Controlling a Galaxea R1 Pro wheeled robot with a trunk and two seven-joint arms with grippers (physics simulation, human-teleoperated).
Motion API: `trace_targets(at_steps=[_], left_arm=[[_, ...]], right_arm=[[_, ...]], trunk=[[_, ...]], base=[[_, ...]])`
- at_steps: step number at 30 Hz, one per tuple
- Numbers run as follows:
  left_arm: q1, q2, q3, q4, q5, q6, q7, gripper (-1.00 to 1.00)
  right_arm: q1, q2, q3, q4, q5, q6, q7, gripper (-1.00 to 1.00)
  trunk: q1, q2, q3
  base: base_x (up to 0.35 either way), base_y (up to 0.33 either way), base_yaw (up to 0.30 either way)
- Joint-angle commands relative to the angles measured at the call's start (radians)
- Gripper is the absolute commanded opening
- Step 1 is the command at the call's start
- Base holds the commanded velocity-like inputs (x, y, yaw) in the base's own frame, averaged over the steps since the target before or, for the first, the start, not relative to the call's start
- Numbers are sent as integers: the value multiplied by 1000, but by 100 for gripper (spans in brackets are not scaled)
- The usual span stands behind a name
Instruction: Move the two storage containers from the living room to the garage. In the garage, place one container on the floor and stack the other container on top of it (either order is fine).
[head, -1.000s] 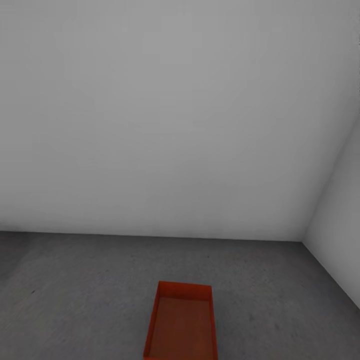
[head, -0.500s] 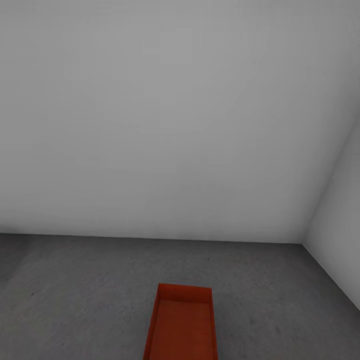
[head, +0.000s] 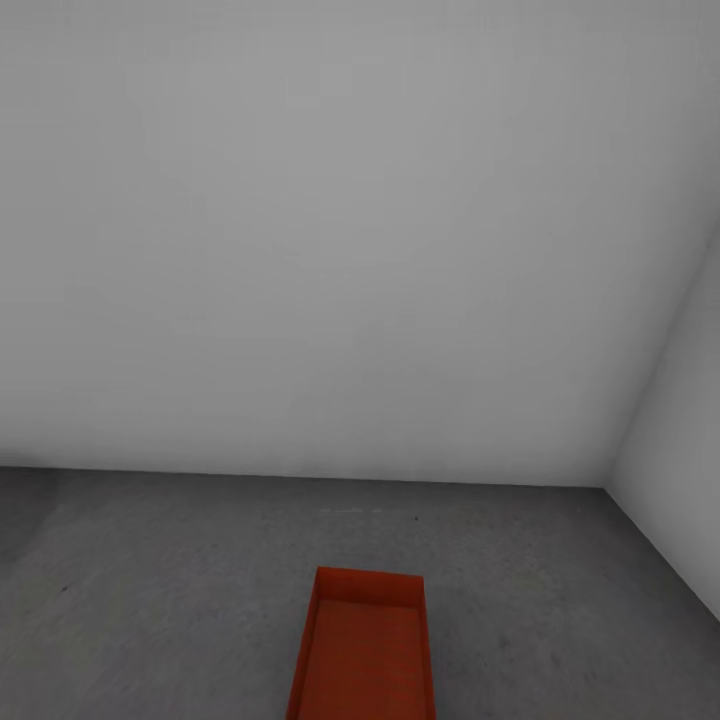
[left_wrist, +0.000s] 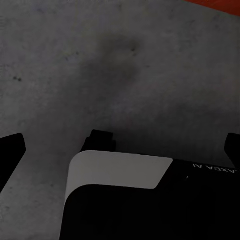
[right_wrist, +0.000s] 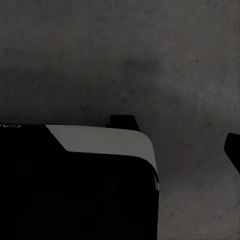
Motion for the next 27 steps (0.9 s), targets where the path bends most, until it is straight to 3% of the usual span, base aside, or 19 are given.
trace_targets(at_steps=[1, 16, 27], left_arm=[[-1, 0, 0, 0, 8, 3, 3, 100], [-1, 0, 0, 0, 9, 3, 3, 100], [-1, 1, 0, 0, 9, 2, 3, 100]], right_arm=[[-1, 1, 8, 3, -10, -5, -1, 100], [-1, 1, 10, 3, -9, 3, 2, 100], [-1, 3, 8, 3, -11, 1, -1, 100]], trunk=[[0, -1, -1], [0, -1, -1], [0, -1, -1]], base=[[0, 0, 0], [0, 0, 0], [0, 0, -277]])
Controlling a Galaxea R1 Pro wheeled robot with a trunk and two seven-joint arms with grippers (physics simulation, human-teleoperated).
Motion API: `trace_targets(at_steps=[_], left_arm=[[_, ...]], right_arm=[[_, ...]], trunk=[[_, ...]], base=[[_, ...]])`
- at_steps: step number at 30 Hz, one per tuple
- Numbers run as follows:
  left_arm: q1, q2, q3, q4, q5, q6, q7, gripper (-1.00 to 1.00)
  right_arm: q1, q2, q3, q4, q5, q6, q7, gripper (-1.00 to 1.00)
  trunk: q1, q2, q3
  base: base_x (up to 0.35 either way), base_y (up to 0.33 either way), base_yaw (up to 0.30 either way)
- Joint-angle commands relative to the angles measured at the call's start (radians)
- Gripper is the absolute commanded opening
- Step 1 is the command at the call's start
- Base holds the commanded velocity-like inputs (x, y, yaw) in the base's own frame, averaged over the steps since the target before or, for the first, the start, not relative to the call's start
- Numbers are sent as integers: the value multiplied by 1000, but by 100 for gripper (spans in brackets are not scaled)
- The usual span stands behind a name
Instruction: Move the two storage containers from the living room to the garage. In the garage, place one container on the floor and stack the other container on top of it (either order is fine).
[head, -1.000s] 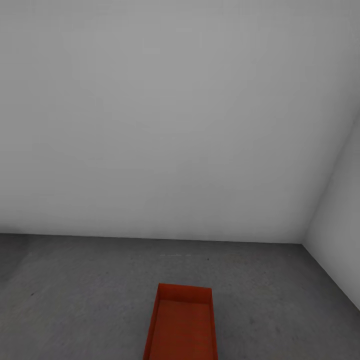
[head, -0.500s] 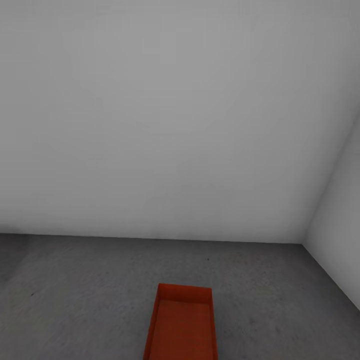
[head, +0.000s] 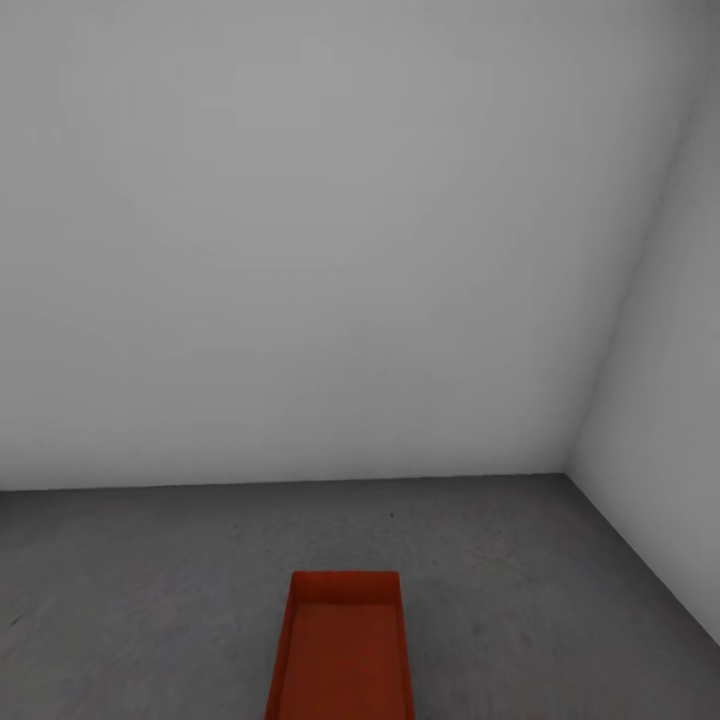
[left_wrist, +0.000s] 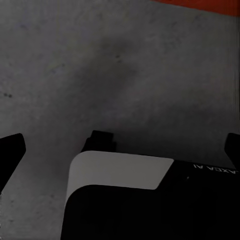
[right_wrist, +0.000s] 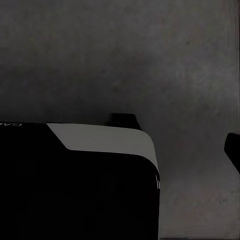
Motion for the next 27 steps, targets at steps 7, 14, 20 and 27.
trace_targets(at_steps=[7, 14, 20, 27], left_arm=[[-1, 0, -1, -6, -3, 0, 8, 100], [-1, 1, -3, -7, -4, 0, 9, 100], [-1, 0, -3, -7, -6, 0, 9, 100], [-1, 0, -3, -7, -7, 0, 9, 100]], right_arm=[[-1, 1, 8, 3, -9, -13, -1, 100], [-1, 2, 8, 3, -9, -13, -1, 100], [-1, 4, 8, 3, -10, -10, 0, 100], [-1, 2, 8, 3, -10, -11, 0, 100]], trunk=[[0, -1, -1], [0, -1, -1], [0, -1, -1], [0, -1, -1]], base=[[0, 0, -288], [0, 0, -288], [0, 0, -288], [0, 0, -288]])
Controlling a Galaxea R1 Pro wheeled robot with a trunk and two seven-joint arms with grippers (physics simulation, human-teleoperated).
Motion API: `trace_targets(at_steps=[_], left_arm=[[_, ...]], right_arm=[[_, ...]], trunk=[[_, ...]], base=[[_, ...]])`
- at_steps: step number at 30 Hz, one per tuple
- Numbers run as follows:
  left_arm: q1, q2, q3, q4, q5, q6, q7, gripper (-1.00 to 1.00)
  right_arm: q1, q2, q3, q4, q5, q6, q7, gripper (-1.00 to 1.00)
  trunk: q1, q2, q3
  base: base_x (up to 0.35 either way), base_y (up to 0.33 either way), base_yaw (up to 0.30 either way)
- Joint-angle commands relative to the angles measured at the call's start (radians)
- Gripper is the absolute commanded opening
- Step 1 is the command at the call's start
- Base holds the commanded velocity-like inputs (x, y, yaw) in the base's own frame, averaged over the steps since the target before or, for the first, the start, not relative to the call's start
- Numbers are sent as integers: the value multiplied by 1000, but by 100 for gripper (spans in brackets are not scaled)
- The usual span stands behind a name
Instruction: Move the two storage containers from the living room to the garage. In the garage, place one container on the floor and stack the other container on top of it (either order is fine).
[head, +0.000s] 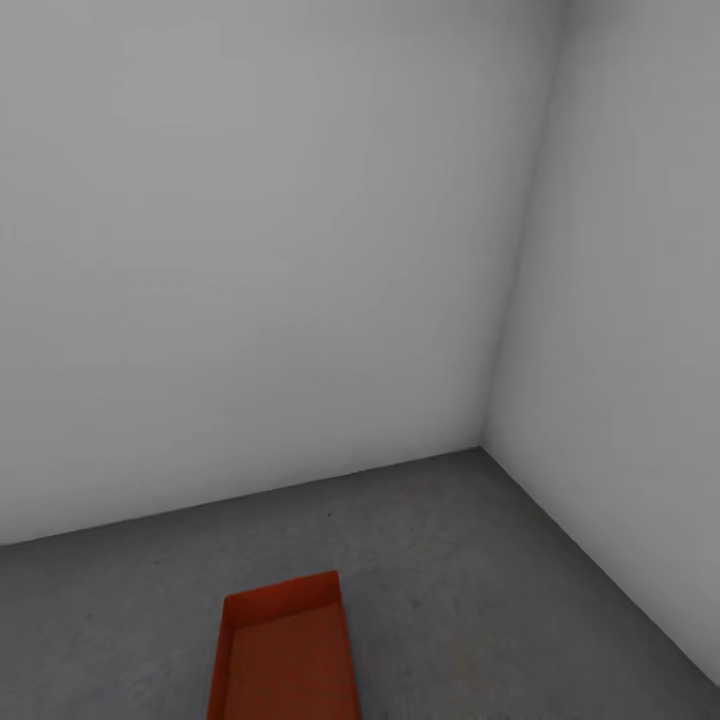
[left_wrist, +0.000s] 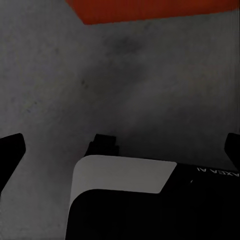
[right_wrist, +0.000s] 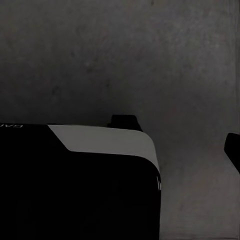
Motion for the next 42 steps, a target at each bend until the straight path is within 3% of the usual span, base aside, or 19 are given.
trace_targets(at_steps=[1, 31, 42], left_arm=[[-1, 0, -1, -1, 8, 4, 3, 100], [0, 0, -1, -1, 7, 4, 3, 100], [-1, 0, -1, -1, 7, 4, 3, 100]], right_arm=[[-1, 0, 8, 3, -10, -6, -1, 100], [-1, -2, 8, 3, -10, -9, -1, 100], [-1, -2, 9, 3, -8, -2, 2, 100]], trunk=[[0, -1, -1], [0, -1, -1], [0, -1, -1]], base=[[0, 0, -288], [0, 0, -285], [0, 0, -71]])
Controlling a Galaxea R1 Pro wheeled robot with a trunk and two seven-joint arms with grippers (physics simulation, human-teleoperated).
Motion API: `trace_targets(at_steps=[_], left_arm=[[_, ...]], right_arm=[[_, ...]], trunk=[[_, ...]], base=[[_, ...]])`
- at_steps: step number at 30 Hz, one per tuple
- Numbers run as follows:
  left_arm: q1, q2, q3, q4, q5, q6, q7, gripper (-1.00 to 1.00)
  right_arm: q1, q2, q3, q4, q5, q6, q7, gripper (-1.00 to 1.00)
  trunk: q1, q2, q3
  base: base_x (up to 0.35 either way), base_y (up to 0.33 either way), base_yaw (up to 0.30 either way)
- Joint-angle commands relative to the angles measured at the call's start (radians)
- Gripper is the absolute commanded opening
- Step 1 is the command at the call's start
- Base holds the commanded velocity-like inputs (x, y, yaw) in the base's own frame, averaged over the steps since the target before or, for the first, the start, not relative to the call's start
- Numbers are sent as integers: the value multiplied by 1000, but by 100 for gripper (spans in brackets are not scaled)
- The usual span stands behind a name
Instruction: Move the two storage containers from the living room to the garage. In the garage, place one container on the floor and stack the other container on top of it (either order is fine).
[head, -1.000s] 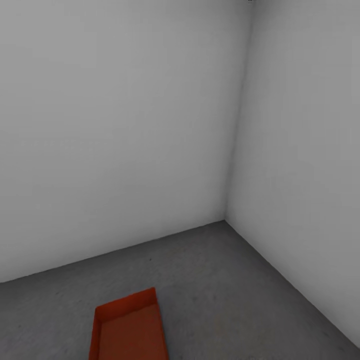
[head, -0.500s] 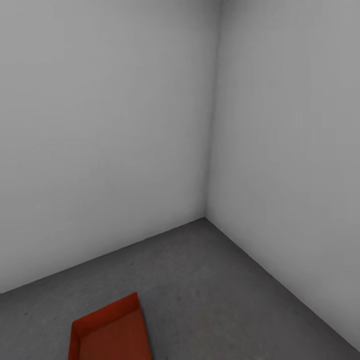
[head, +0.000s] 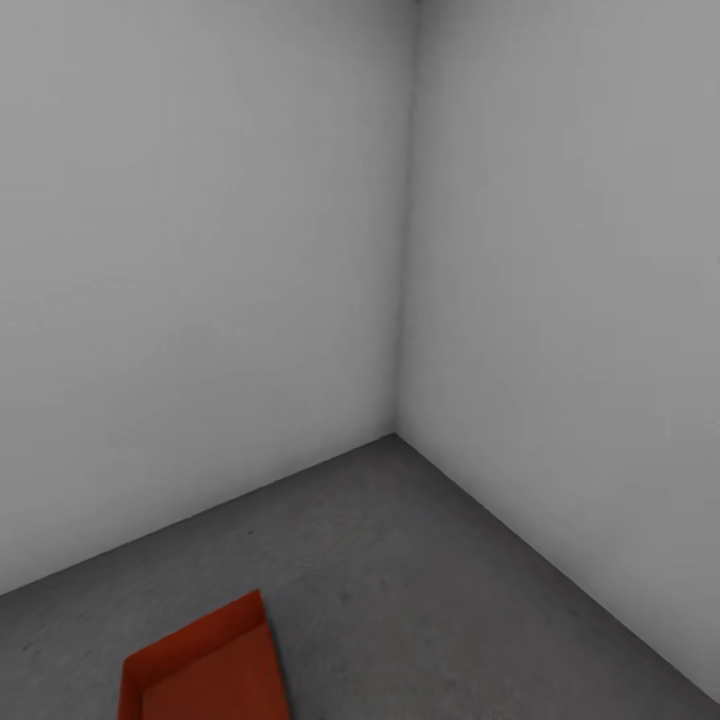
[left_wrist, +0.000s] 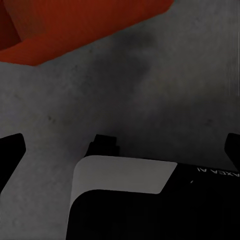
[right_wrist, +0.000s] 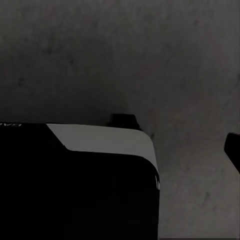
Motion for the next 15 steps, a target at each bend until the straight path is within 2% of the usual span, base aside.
trace_targets(at_steps=[1, 11, 15], left_arm=[[0, 0, -1, -1, 8, 4, 3, 100], [0, 0, -1, -1, 7, 4, 3, 100], [0, 0, -1, -1, 7, 4, 3, 100]], right_arm=[[-1, 1, 8, 3, -10, -4, 4, 100], [-1, -1, 7, 3, -12, -10, 45, 100], [-1, -13, 7, 3, -12, -11, 48, 100]], trunk=[[0, -1, -1], [0, -1, -1], [0, -1, -1]], base=[[0, 0, -183], [0, 0, -229], [0, 0, -241]])
